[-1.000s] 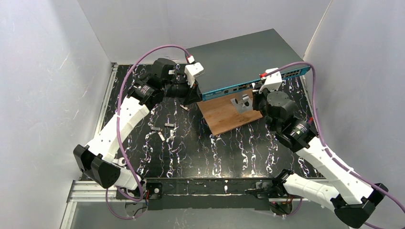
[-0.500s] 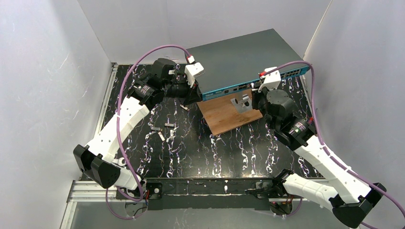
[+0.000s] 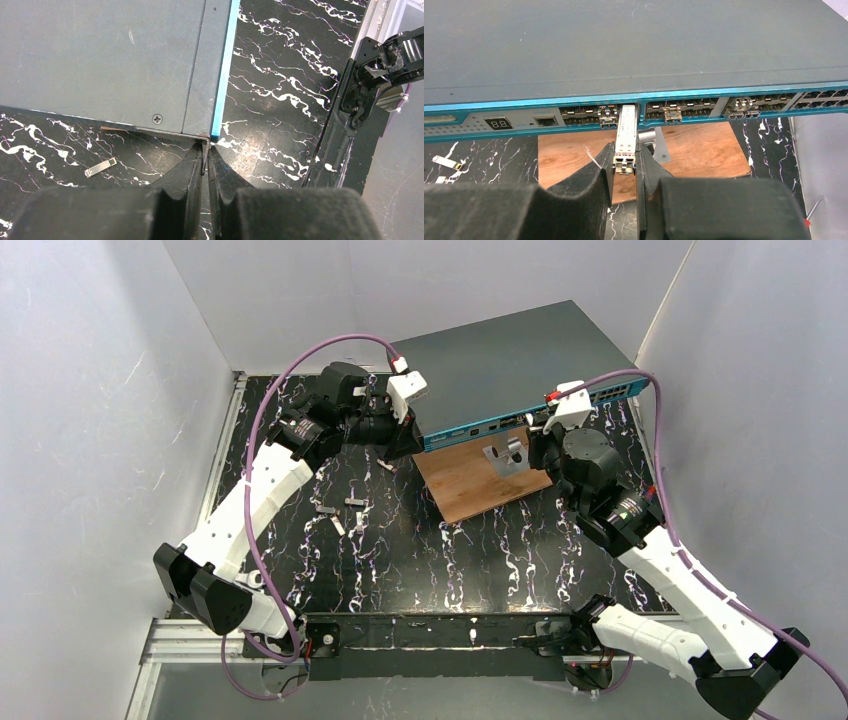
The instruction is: Insert the plug into the switch port
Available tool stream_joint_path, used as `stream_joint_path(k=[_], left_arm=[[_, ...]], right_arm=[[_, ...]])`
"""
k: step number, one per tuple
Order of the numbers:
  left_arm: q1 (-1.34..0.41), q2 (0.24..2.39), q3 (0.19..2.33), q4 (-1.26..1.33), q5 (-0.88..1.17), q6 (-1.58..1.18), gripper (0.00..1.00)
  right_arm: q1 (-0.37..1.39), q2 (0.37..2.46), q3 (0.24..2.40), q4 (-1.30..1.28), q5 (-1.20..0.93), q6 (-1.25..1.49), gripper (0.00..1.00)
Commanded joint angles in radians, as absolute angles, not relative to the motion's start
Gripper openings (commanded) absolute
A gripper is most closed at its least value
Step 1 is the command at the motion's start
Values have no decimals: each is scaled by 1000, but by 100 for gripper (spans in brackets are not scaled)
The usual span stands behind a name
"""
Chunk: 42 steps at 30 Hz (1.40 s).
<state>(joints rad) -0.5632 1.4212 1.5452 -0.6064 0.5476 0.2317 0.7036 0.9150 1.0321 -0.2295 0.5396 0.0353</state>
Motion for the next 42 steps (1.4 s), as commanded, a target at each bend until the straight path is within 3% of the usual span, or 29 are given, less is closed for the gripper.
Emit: stream_joint_path(k=[1,42], left_arm=[[-578,1365,1538,-672,615,228,0],[-583,1375,1549,-689,626,226,0]], right_arm=[[699,895,1032,-130,500,27,1],[672,885,967,-125,353,16,1]])
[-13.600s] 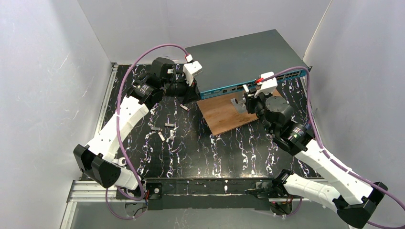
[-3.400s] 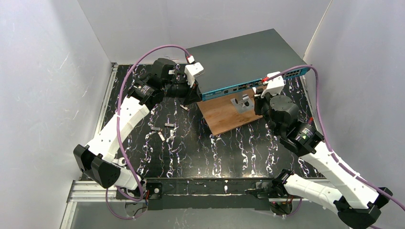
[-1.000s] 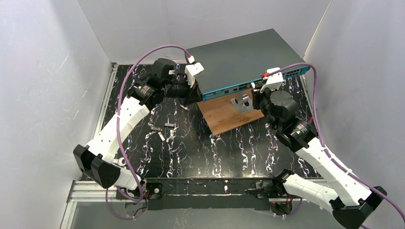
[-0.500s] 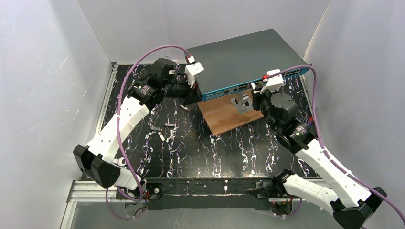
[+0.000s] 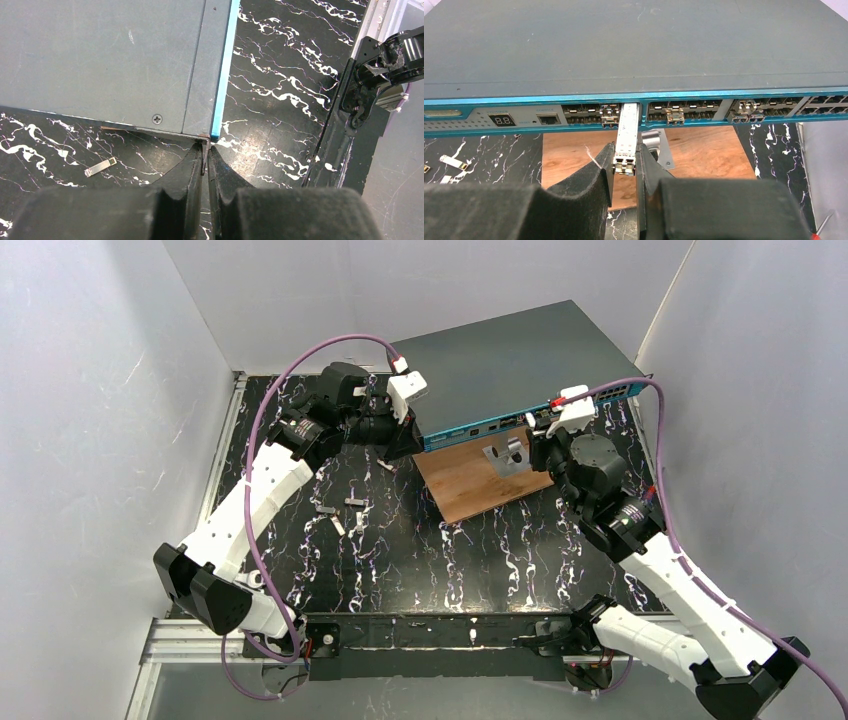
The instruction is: Insert the plug into the switch port
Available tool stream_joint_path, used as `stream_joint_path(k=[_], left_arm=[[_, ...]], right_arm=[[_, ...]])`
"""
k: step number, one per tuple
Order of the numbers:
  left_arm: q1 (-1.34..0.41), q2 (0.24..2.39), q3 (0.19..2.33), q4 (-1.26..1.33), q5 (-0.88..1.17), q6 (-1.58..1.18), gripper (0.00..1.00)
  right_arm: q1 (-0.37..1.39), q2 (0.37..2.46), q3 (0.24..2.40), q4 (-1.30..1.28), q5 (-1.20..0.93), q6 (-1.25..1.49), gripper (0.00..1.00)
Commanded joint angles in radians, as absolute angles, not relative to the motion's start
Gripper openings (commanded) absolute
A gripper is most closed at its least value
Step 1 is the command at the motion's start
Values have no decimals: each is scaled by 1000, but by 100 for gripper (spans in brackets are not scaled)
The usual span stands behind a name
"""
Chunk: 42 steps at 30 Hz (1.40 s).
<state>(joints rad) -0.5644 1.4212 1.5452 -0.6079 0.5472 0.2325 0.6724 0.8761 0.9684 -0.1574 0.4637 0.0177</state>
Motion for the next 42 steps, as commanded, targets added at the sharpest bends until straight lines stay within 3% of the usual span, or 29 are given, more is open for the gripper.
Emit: stream_joint_path(k=[1,21,42], left_arm=[[-583,1375,1549,-689,626,227,0],[-589,1373,1550,-699,628,229,0],[-597,1378,1554,-703,612,229,0]], right_arm=[[669,885,964,-132,347,17,1],[597,893,980,-198,346,6,1],[594,936,1137,-290,361,55,1]])
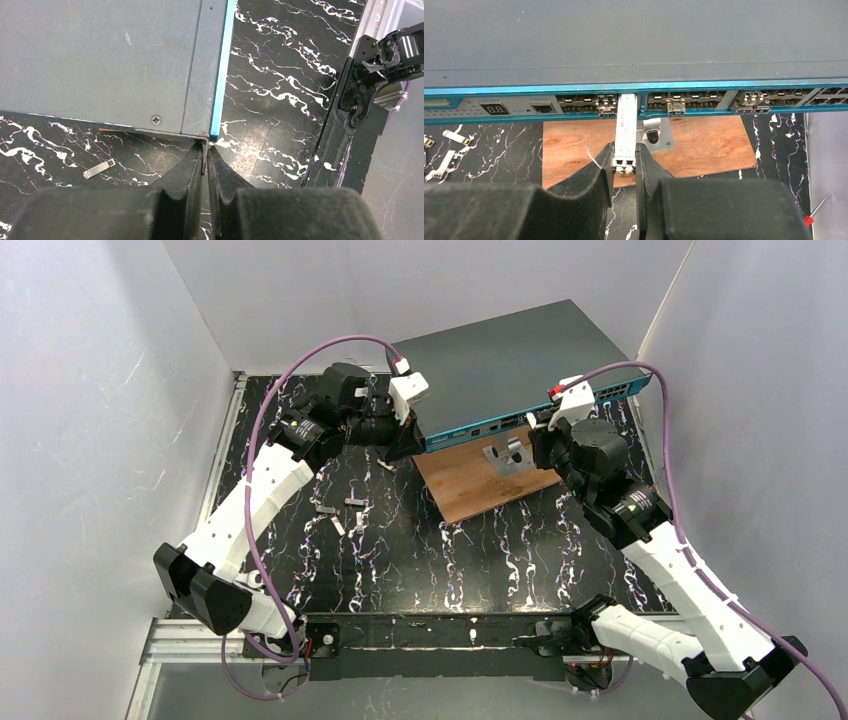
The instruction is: Insert the plug into the switch port
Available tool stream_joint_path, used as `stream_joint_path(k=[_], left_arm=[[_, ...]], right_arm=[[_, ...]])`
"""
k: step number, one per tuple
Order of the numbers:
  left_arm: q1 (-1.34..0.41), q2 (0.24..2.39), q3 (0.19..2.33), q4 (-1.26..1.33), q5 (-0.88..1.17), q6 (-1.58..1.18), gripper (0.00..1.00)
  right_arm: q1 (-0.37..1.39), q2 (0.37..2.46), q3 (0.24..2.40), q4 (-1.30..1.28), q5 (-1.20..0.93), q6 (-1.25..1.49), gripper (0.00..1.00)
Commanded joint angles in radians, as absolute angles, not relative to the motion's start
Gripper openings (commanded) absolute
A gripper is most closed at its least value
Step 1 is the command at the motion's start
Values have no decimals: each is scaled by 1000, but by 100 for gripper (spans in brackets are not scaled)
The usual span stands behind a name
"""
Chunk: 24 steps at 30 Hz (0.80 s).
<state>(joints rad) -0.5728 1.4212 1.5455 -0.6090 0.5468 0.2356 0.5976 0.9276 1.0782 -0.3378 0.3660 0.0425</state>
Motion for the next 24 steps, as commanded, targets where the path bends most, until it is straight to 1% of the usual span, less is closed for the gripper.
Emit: stream_joint_path(k=[1,11,24], left_arm=[[-597,1378,1554,-704,611,229,0],[-598,1380,1555,-704,604,230,0],[-598,1382,1557,-704,601,234,0]], right_arm=[[594,936,1137,-292,359,56,1],[594,930,1143,-328,330,94,1],[593,951,1182,-370,354,105,1]])
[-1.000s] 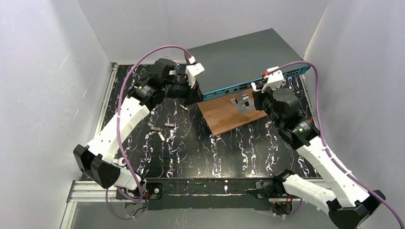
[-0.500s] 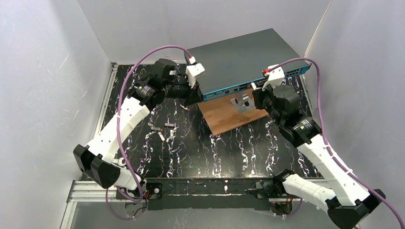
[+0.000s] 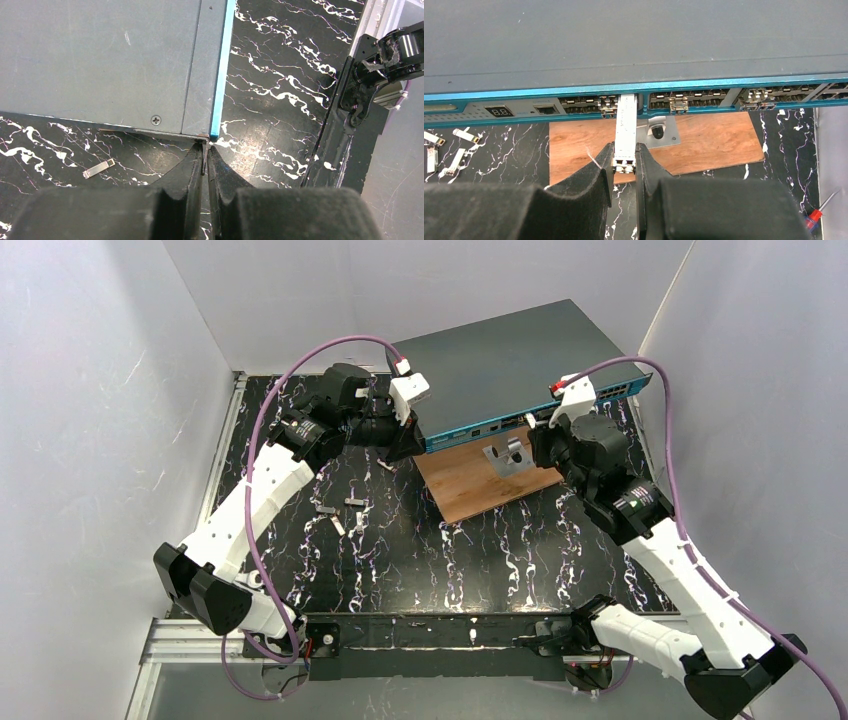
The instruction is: Insert the plug into the switch port
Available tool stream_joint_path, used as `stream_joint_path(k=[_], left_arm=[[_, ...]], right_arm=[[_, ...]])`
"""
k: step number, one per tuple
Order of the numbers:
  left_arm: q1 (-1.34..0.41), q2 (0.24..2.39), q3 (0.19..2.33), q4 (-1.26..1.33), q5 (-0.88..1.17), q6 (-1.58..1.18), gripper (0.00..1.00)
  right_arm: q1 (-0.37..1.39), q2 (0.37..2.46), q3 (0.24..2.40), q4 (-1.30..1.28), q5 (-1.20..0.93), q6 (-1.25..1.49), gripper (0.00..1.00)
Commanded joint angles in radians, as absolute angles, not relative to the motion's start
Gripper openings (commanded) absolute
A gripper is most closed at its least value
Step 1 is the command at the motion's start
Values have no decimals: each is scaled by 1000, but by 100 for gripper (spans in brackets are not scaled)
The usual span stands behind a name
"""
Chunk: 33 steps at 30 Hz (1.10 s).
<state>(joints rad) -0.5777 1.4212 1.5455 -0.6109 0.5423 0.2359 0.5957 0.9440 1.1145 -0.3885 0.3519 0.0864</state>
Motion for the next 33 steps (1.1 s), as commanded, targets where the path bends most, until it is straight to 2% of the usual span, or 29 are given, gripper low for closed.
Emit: stream_joint_path(k=[1,17,33], left_arm=[[-600,1381,1554,-704,600,235,0],[-600,1373,1552,-706,597,233,0],[-602,1374,1552,-709,602,234,0]], right_arm=[[593,954,1187,-373,361,104,1],[594,941,1156,-325,400,16,1],[594,958,1112,-262,373,53,1]])
